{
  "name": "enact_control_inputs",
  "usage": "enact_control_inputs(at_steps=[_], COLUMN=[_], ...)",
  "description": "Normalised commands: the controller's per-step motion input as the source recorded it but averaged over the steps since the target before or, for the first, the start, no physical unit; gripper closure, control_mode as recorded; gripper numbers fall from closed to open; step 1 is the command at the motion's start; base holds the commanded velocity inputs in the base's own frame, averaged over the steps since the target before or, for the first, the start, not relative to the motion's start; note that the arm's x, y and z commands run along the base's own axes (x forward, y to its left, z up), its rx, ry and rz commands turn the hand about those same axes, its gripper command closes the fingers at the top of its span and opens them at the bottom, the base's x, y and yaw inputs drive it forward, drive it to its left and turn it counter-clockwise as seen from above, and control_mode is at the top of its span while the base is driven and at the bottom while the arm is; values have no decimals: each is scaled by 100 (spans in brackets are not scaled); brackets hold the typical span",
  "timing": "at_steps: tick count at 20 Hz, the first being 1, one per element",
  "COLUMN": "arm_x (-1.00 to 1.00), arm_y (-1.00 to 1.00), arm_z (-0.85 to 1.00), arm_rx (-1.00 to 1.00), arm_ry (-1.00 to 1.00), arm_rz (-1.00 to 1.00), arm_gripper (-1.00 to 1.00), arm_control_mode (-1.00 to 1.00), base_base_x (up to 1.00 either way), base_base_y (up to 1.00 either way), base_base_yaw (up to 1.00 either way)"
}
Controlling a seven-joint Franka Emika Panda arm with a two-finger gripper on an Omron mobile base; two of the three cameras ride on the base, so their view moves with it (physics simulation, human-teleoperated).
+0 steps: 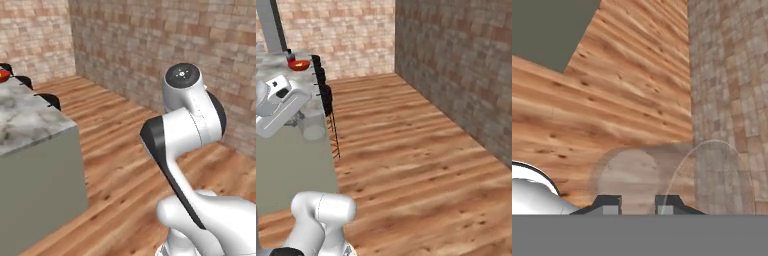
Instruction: There is a bowl on the dining counter. Grab a lemon wedge from the fridge and place it in the bowl. Then get the liquor bottle and glass cup from the cabinet and place them next to the bowl.
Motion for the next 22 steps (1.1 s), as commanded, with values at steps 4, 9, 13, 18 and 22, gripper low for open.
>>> enact_control_inputs(at_steps=[4,9,13,18,22], arm_x=[0,0,0,0,0], arm_y=[0,0,0,0,0], arm_z=[0,0,0,0,0], arm_rx=[0,0,0,0,0], arm_ry=[0,0,0,0,0], arm_rz=[0,0,0,0,0], arm_gripper=[100,100,100,100,100], arm_control_mode=[100,100,100,100,100], base_base_x=[100,100,100,100,100], base_base_y=[-40,-47,-45,-45,-48], base_base_yaw=[39,41,42,44,45])
